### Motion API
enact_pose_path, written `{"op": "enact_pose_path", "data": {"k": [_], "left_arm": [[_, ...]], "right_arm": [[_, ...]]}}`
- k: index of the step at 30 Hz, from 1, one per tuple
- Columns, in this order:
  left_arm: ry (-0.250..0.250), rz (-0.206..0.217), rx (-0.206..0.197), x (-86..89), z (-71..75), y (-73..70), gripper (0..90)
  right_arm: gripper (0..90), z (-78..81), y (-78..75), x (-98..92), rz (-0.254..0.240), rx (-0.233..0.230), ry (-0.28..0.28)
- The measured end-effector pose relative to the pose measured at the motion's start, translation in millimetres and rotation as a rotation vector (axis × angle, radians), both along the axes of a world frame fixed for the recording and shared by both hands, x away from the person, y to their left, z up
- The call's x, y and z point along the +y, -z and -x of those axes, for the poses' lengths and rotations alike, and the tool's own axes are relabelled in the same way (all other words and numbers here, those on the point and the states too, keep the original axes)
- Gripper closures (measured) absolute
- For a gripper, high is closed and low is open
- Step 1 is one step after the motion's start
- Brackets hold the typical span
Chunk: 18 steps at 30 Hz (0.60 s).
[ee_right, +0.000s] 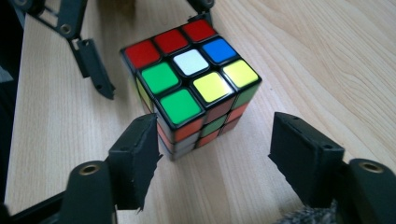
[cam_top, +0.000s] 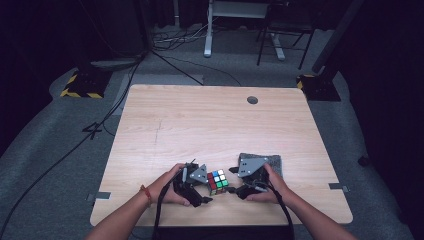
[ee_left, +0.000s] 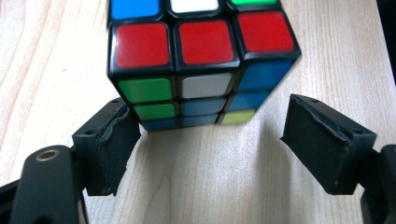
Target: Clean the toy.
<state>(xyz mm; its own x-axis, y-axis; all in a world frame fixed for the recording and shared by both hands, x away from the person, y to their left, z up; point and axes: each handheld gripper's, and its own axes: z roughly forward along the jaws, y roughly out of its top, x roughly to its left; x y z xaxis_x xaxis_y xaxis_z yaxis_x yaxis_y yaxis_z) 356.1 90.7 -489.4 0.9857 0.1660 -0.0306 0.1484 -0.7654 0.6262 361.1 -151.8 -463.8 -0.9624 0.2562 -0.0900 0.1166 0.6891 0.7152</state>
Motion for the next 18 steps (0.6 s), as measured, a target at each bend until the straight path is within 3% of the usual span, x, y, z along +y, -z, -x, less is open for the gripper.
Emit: {"op": "enact_pose_path", "data": {"k": [6, 10, 15, 18], "left_arm": [[0.008, -0.003, 0.004, -0.3, 0.1, -0.3, 21.1], [0.003, -0.005, -0.001, 0.6, -2.2, -0.2, 24.3], [-0.107, 0.038, -0.031, 3.3, -15.7, 0.0, 16.8], [-0.063, 0.039, -0.043, -3.3, -22.9, -2.2, 16.1]], "right_arm": [[36.4, -11.6, 4.0, -4.1, 0.05, -0.048, 0.085], [36.7, -19.1, 6.5, -9.7, 0.044, -0.026, 0.113], [36.0, -19.1, -3.3, -24.8, 0.005, 0.0, 0.107], [35.7, -21.0, -8.3, -39.9, 0.023, 0.007, 0.123]]}}
